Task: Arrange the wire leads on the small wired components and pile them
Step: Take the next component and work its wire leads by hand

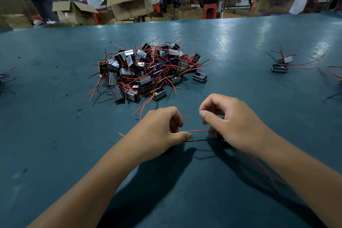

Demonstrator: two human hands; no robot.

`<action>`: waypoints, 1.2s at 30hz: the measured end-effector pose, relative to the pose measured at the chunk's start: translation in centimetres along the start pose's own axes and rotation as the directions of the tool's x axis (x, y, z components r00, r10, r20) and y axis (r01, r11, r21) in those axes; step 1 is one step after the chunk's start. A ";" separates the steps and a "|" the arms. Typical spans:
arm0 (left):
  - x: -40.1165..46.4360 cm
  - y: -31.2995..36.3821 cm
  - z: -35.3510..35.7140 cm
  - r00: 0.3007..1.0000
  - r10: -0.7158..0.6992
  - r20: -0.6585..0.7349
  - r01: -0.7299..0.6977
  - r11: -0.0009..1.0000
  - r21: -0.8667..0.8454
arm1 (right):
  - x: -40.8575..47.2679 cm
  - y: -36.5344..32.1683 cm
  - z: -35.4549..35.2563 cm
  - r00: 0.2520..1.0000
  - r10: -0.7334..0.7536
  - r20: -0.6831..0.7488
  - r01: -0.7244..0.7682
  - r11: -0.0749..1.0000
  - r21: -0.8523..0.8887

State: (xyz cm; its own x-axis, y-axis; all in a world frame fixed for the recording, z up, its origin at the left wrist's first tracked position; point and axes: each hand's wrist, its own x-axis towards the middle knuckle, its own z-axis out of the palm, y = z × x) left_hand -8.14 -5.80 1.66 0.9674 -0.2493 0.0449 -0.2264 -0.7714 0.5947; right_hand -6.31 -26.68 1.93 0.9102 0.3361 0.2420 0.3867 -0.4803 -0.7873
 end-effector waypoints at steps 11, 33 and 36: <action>-0.1 0.0 0.4 0.998 -0.047 -0.033 0.044 0.994 -0.099 | -0.4 -0.5 0.8 0.993 0.021 0.115 -0.015 0.998 -0.055; -0.3 0.7 0.6 0.996 -0.072 -0.050 0.058 0.971 -0.232 | -0.7 -1.0 2.4 0.943 0.333 -0.016 -0.286 0.833 0.473; -0.2 0.7 0.7 0.997 -0.060 -0.042 0.049 0.970 -0.237 | -0.7 -1.1 2.3 0.946 0.324 -0.010 -0.280 0.833 0.478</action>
State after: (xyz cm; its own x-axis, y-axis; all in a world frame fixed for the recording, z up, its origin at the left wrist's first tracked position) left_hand -8.59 -6.65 1.52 0.9832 -0.1773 0.0427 -0.1456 -0.6222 0.7692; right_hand -7.76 -24.47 1.33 0.9877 0.1547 -0.0207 -0.0041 -0.1068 -0.9943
